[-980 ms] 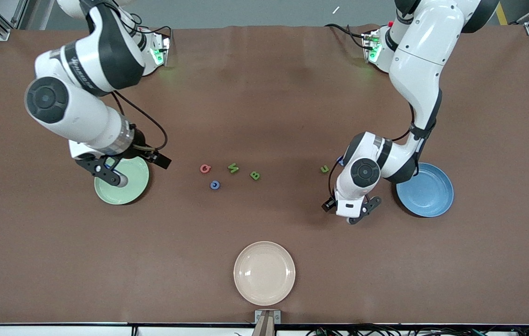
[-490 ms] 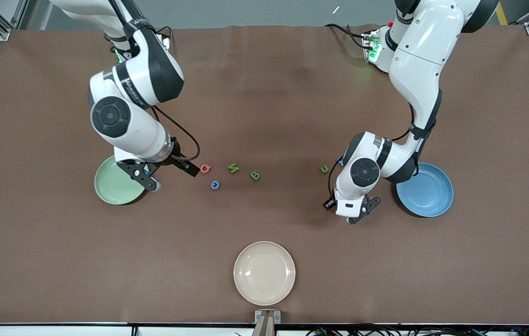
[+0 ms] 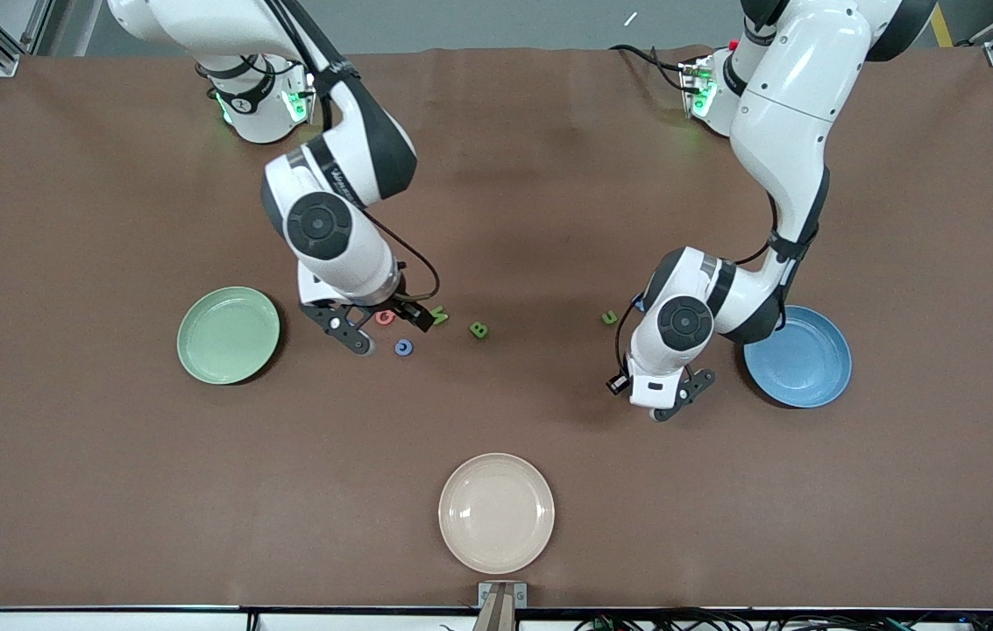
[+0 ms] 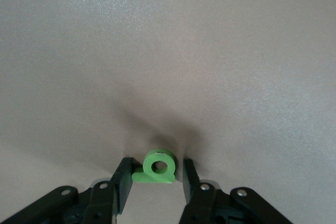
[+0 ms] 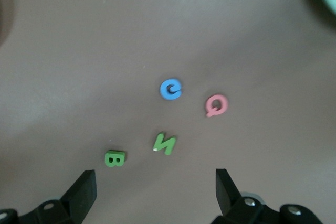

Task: Sort upper and lower case letters into plates
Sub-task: 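Carry the green q to the blue plate while the right gripper grasps green B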

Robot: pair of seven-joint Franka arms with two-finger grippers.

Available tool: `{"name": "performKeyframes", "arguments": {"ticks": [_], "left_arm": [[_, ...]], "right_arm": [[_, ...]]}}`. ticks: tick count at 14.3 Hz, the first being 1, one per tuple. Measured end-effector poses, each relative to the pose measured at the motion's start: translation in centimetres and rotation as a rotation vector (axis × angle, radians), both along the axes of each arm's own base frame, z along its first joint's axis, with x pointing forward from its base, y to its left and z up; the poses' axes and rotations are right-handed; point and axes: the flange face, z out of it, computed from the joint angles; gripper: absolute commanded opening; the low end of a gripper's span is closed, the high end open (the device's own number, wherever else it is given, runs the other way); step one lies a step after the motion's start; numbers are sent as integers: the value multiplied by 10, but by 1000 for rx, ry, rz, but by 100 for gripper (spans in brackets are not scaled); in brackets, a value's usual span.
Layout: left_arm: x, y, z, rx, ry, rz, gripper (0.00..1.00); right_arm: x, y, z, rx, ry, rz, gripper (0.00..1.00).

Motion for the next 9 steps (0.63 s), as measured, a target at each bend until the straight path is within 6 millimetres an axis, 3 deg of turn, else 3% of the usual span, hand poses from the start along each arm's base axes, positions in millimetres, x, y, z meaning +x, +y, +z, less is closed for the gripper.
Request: {"name": "performKeyframes", "arguments": {"ticks": [3, 5, 7, 9], "left_arm": [[0, 1, 2, 0, -1, 1, 22], [1, 1, 2, 0, -2, 1, 21], [2, 3, 4, 0, -5, 5, 20], [7, 8, 15, -4, -20, 6, 20]], "right_arm": [[-11, 35, -49, 0, -34, -32, 99], [-18, 54, -81, 6, -66, -51, 95], [-22, 64, -111, 2, -94, -50, 92], [-21, 65, -129, 3, -104, -61, 92]]}}
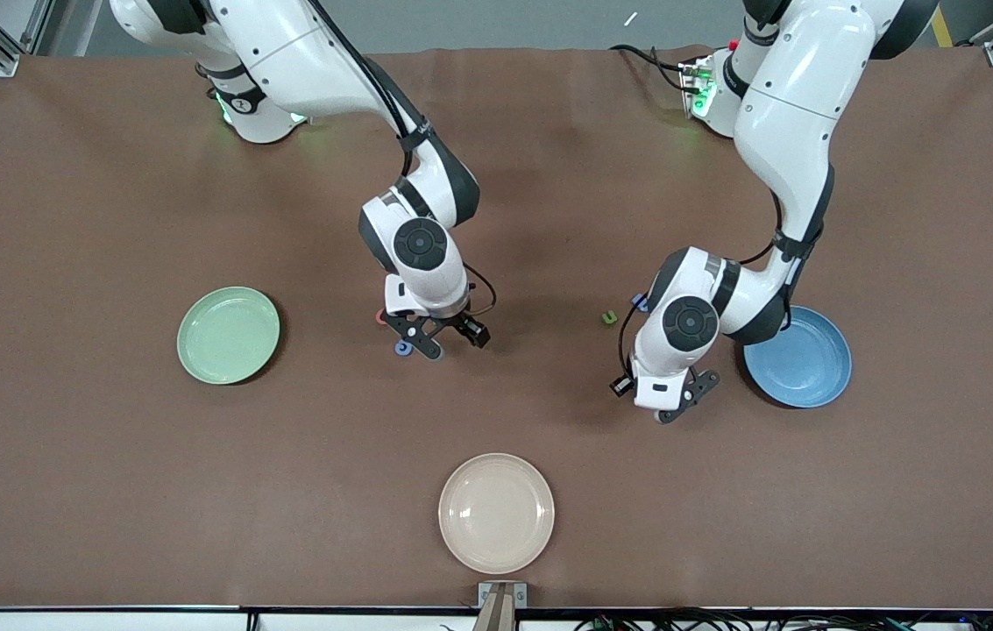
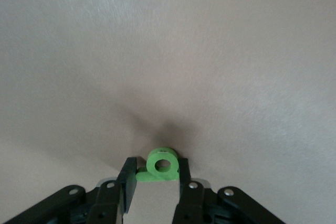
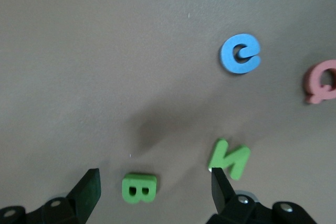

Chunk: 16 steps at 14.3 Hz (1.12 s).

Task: Sort upper and lower case letters into plates
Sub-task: 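Carry the green q to the blue plate while the right gripper grasps green B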

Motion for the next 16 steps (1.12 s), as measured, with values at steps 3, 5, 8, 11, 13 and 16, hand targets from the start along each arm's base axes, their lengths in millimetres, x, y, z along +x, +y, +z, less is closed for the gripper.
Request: {"name": "performKeyframes", "arguments": {"ticks": [3, 5, 8, 11, 13, 16], "left_arm": [[6, 17, 32, 8, 1, -48, 20], [4, 42, 53, 20, 21, -108, 20], [-12, 85, 72, 27, 43, -219, 20], [-34, 134, 83, 27, 70, -332, 20], [-48, 170, 85, 32, 91, -402, 20], [-63, 230, 73, 74, 120, -493, 20]], "right_arm": [[0, 4, -5, -1, 0, 2, 87], [-5, 10, -12, -8, 6, 13, 85], [-7, 20, -21, -10, 7, 1, 85], [-5, 25, -25, -8, 4, -18, 81], [-4, 27, -26, -8, 4, -22, 76], [-4, 27, -26, -8, 4, -23, 75]]}}
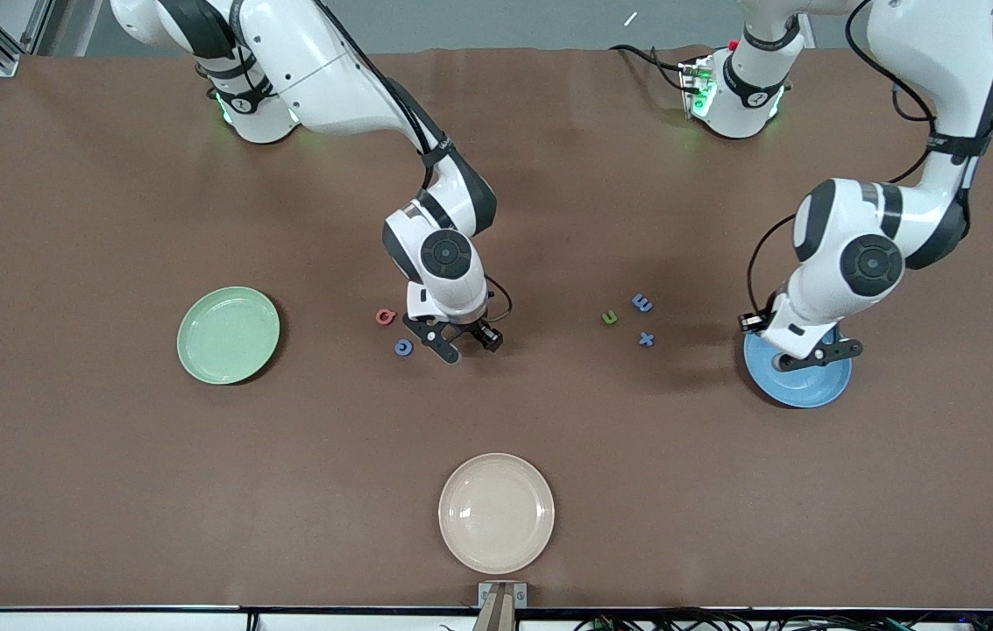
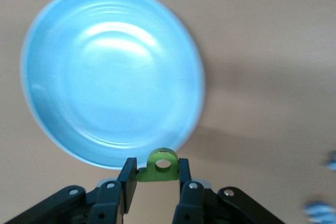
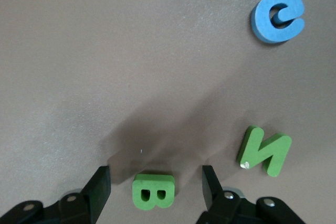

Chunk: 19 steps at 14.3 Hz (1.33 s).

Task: Sort upper and lower case letters into plates
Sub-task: 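Carry the green q to the blue plate while the right gripper grasps green B, then release the q in the blue plate while the right gripper carries B to green plate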

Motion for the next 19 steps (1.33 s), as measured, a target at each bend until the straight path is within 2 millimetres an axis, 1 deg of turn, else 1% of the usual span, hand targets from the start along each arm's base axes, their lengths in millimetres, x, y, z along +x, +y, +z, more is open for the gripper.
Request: {"name": "performKeyframes", "arguments": {"ticks": [1, 3, 4, 5, 6, 11, 12, 14, 15, 16, 17, 19], "left_arm": [[-3, 15, -6, 3, -4, -21, 20], [-8, 35, -18, 1, -15, -69, 20], [-9, 41, -22, -1, -17, -91, 20], [-10, 46, -26, -5, -19, -111, 20], [-9, 51, -31, -9, -22, -129, 20], [-13, 78, -55, -31, -5, -190, 20], [-14, 82, -59, -35, -1, -198, 20], [-17, 88, -65, -40, 9, -209, 20], [-18, 91, -67, -42, 12, -208, 21], [-19, 94, -69, -44, 16, -207, 21], [-20, 95, -71, -45, 18, -206, 21], [-20, 95, -73, -46, 17, -205, 21]], "right_arm": [[-1, 1, 0, 0, 0, 2, 75], [-4, 5, 0, 1, 0, 8, 73], [-6, 7, 0, 1, -1, 11, 71], [-8, 9, 0, 1, 0, 14, 66], [-9, 11, 0, 0, 0, 15, 63], [-10, 10, 0, -4, 3, 4, 57], [-9, 9, 0, -6, 4, 2, 49], [-7, 8, 0, -9, 3, -1, 26], [-6, 7, 1, -12, 1, 0, 13], [-5, 6, 2, -16, 2, 1, 3], [-4, 5, 3, -20, 1, 0, 1], [-2, 2, 3, -23, 4, -6, 0]]}}
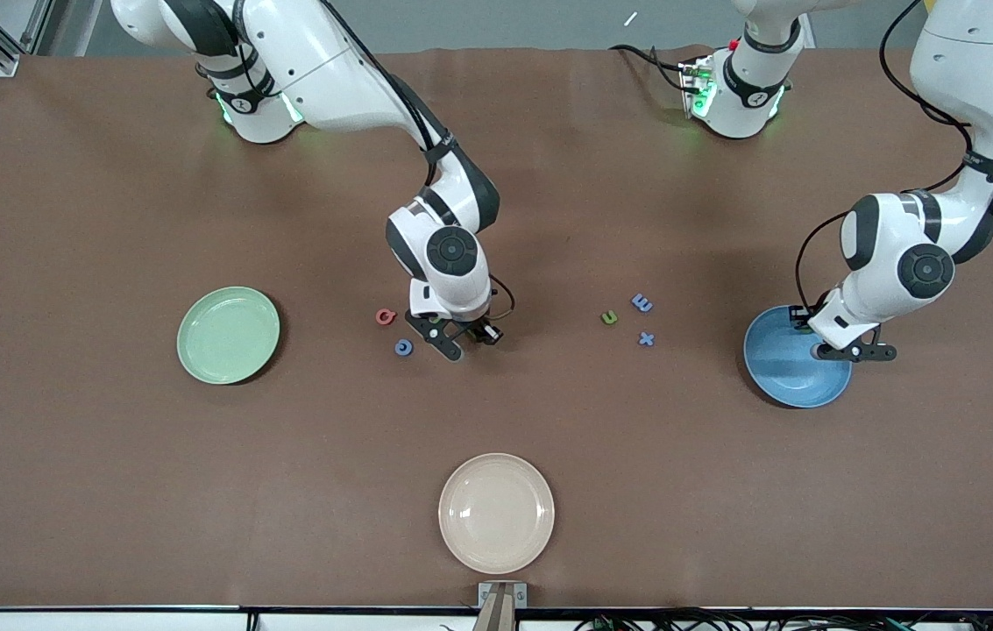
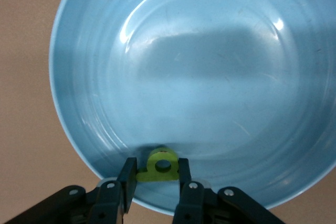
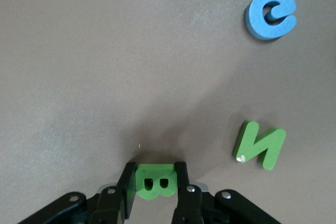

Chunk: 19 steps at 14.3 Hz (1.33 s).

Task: Sort upper and lower case letters into plates
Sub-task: 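Release the q in the blue plate while the right gripper carries B to green plate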

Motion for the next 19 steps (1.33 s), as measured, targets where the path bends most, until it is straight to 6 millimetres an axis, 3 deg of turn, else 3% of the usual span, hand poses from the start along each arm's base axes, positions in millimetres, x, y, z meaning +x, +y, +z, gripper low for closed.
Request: {"name": "performKeyframes", "arguments": {"ticks": [3, 4, 5, 6, 9, 11, 13, 16, 19], "left_arm": [[0, 0, -3, -2, -5, -1, 26], [0, -1, -4, -3, -7, -1, 34], [0, -1, -5, -3, -8, -2, 51], [0, -1, -5, -4, -9, -2, 74], [4, -4, -1, -6, -22, -9, 93], [11, -18, 9, -13, -42, -32, 99], [19, -42, 26, -20, -50, -51, 99], [28, -89, 54, -25, -57, -2, 99], [32, -140, 65, -43, -80, 41, 99]], "right_arm": [[9, -11, 2, -27, 28, -18, 0], [15, -17, 6, -42, 48, -30, 0], [22, -25, 12, -56, 68, -44, 0], [30, -34, 18, -71, 88, -59, 0], [51, -73, 45, -84, 116, -64, 0], [57, -116, 54, -74, 106, -23, 0], [57, -168, 54, -63, 98, 28, 0], [54, -249, 56, -68, 124, 112, 0], [49, -323, 62, -67, 132, 178, 1]]}}
